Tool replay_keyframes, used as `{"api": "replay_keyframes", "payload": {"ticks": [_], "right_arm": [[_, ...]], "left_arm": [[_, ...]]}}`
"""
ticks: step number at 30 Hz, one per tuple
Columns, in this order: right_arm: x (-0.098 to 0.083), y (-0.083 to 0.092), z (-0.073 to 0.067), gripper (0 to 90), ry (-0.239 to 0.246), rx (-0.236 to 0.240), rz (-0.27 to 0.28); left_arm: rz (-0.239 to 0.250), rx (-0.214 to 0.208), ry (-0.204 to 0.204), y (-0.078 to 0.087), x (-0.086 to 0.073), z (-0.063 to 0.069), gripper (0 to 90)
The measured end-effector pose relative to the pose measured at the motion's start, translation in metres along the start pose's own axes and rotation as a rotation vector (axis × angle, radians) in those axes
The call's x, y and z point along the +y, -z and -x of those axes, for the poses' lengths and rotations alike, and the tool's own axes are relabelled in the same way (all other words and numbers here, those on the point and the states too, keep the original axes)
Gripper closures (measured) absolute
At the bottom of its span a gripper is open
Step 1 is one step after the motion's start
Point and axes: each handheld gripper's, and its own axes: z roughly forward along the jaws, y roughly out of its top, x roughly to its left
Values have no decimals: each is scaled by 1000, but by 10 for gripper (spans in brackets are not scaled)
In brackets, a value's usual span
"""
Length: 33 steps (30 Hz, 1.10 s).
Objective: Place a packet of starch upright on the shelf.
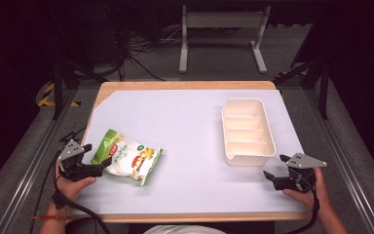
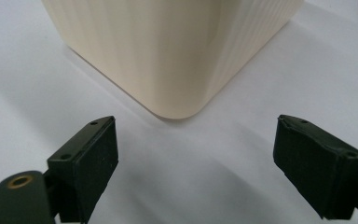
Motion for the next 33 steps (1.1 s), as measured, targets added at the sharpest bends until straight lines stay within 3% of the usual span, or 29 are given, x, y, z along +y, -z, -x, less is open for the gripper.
{"api": "replay_keyframes", "payload": {"ticks": [8,17,21,23,24,27,29,33], "right_arm": [[1,0,0,134,1,8,7],[0,-3,-2,135,7,24,-13],[-1,-5,-1,136,9,29,-23],[-1,-5,-2,136,12,31,-23],[-1,-5,-2,136,12,30,-23],[-1,-5,-2,136,11,31,-25],[-1,-5,-2,137,9,34,-25],[-2,-6,-1,140,5,38,-25]], "left_arm": [[-49,10,-48,-7,0,3,53],[-100,12,-62,-20,9,-1,62],[-146,30,-73,-29,14,0,72],[-154,15,-64,-31,18,-1,82],[-159,27,-56,-31,20,-2,82],[-165,13,-8,-32,23,-8,90],[-206,18,2,-36,25,-12,97],[-238,-55,29,-40,29,-16,147]]}}
